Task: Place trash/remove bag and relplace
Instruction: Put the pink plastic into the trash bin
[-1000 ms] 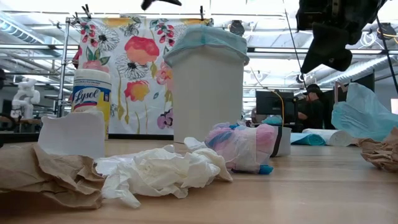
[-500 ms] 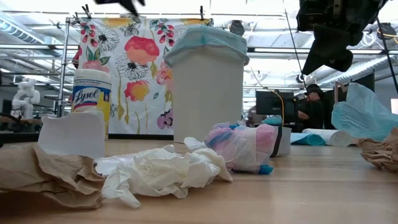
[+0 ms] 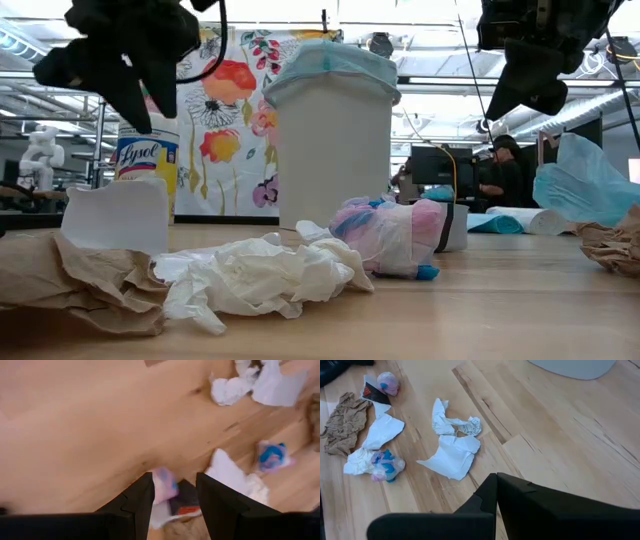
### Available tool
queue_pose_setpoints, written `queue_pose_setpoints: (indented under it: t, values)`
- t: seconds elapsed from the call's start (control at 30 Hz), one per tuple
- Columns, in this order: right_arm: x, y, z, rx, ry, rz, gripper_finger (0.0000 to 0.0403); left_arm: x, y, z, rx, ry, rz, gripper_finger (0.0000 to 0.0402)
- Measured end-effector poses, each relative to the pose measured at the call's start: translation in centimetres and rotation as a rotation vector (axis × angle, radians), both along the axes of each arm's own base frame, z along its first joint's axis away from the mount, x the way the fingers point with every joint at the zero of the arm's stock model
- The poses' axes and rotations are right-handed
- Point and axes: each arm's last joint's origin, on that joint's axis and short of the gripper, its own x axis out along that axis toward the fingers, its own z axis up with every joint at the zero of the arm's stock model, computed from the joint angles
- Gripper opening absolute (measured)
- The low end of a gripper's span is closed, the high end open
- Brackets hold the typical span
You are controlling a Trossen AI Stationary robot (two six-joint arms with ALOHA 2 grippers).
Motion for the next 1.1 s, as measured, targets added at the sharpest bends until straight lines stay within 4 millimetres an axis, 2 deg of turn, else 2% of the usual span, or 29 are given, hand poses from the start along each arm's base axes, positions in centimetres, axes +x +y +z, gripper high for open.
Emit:
queue_pose_setpoints:
  t: [0.3, 0.9, 1.0, 1.1]
  values:
    - [-0.1, 0.0, -0.1, 0.006, 0.008, -0.001, 0.0, 1.1, -1.4, -2.2, -0.052, 0.052, 0.085, 0.0151]
    - [-0.1, 0.0, -0.1, 0.023, 0.007, -0.023, 0.0, 2.9, -2.9, -7.9, -0.081, 0.242, 0.056, 0.015]
    - [-0.1, 0.0, -0.1, 0.025, 0.007, -0.024, 0.0, 3.5, -3.2, -8.7, -0.086, 0.233, 0.047, 0.0134]
    - [-0.1, 0.0, -0.1, 0.025, 0.007, -0.024, 0.0, 3.5, -3.2, -9.2, -0.081, 0.244, 0.046, 0.009]
